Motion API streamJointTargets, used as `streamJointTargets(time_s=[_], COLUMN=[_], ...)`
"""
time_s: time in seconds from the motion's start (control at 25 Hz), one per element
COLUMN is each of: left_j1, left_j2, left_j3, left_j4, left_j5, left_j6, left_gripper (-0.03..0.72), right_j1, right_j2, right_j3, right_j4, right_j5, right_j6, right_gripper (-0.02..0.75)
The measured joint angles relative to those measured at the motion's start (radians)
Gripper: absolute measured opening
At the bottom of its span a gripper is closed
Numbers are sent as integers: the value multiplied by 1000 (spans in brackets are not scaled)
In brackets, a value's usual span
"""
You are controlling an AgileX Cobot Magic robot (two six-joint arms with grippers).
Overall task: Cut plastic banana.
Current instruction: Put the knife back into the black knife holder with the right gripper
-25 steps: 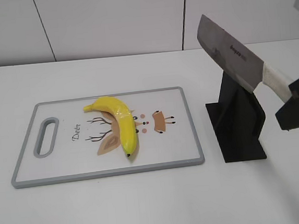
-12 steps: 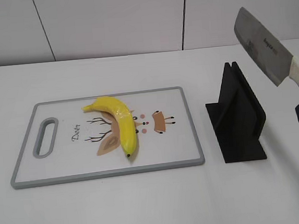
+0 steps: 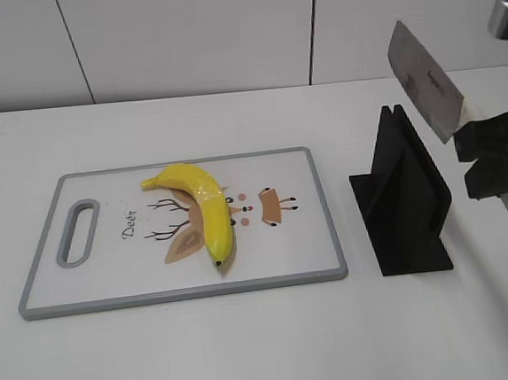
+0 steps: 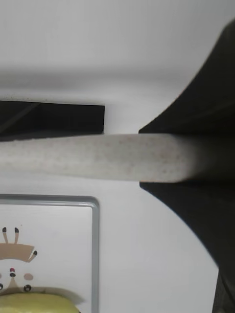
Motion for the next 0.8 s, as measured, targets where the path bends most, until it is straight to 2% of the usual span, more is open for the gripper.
streamJointTargets(time_s=[0.36,0.8], left_j1=[0,0], left_j2=[0,0], left_j3=[0,0], left_j4=[0,1], left_j5=[-3,-3], left_j6=[-1,-1], left_gripper=[504,504], right_j1=[0,0], right_j2=[148,195], right_j3=[0,0], right_j4=[-31,-43], right_j5=[-74,-84], right_j6=[5,25], right_gripper=[167,167])
